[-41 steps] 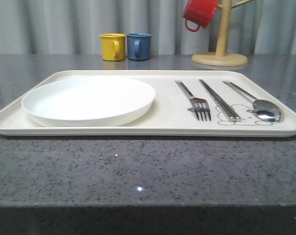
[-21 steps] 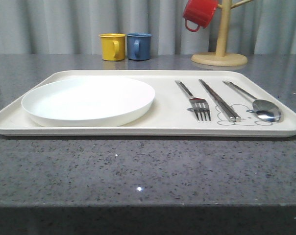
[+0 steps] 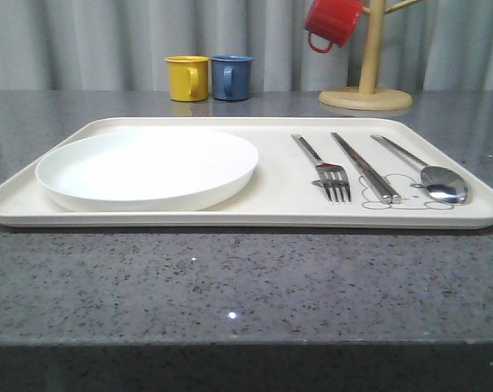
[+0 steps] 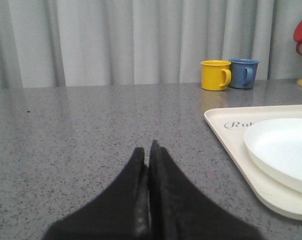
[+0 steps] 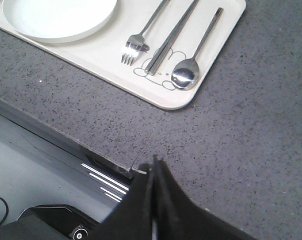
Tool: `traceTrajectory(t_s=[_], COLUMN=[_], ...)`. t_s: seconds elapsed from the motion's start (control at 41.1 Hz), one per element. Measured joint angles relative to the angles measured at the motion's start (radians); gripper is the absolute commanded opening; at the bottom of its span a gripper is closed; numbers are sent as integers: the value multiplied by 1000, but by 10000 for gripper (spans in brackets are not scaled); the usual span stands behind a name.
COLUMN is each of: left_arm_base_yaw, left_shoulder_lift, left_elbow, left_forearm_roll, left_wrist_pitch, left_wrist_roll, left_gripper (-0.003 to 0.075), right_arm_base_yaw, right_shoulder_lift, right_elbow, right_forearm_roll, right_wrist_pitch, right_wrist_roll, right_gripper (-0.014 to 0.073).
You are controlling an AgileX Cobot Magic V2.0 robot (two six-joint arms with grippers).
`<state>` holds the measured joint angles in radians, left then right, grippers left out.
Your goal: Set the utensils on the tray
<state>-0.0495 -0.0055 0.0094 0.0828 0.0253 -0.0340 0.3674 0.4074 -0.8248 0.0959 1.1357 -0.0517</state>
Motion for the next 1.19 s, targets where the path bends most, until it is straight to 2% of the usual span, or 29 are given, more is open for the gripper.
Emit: traceTrajectory(t_s=[0.316, 1.191], left_arm_base_yaw=[35, 35], left_shoulder_lift=[0, 0], left_elbow=[0, 0], left_forearm_roll=[0, 0], left_wrist_pitch=[0, 0], left_wrist_roll=[0, 0], left_gripper=[-18, -18], right_arm_base_yaw=[0, 0], right_shoulder_lift=[0, 0], right_elbow=[0, 1], right_forearm_roll=[0, 0], right_wrist_pitch=[0, 0], right_wrist_roll=[0, 0], right_gripper=[-68, -68])
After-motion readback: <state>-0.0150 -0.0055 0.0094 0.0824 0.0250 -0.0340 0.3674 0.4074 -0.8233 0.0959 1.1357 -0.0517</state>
